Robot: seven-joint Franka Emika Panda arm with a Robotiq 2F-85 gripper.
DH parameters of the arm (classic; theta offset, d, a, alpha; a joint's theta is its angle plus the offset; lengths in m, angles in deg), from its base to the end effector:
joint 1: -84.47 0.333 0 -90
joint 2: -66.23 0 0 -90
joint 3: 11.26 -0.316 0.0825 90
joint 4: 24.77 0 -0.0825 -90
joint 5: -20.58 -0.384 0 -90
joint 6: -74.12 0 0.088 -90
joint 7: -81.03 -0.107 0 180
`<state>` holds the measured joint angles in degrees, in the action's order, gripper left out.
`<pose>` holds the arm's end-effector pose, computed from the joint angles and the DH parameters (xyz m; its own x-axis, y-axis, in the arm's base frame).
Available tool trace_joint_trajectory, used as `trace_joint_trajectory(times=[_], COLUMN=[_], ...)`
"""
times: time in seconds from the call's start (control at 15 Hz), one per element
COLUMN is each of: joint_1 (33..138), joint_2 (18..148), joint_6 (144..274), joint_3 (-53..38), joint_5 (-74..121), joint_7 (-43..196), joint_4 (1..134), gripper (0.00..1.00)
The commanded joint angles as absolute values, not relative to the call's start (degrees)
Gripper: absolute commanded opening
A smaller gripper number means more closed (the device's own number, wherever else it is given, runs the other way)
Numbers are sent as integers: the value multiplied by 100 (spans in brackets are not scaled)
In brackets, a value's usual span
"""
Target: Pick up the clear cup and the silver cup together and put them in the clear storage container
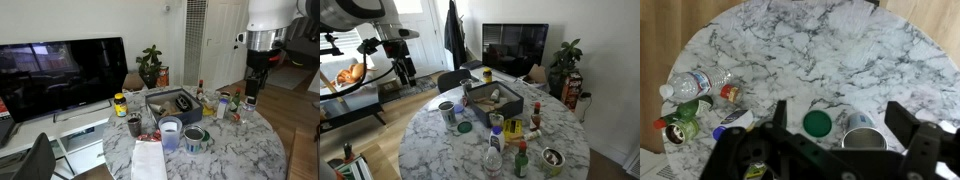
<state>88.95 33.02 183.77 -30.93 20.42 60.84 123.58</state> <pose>0.3281 0.1461 0.4278 0.9987 -0.0015 -0.0503 0.0092 -0.9772 0.2123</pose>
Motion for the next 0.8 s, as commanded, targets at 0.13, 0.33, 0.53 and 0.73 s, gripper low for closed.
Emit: trace_joint_trajectory(times=[0.13,0.33,0.53,0.73], joint_1=[9045,9051,8830,8755], joint_2=[3333,3930,4940,5894], joint_6=[18368,18663,19263,20164], joint_3=[-2958,-3020,-3423,-3632], joint_5=[2121,1726,1217,1078], joint_7=[6011,5713,4760,3850], joint_4=[12351,12134,11751,11388], gripper=[100,100,100,100])
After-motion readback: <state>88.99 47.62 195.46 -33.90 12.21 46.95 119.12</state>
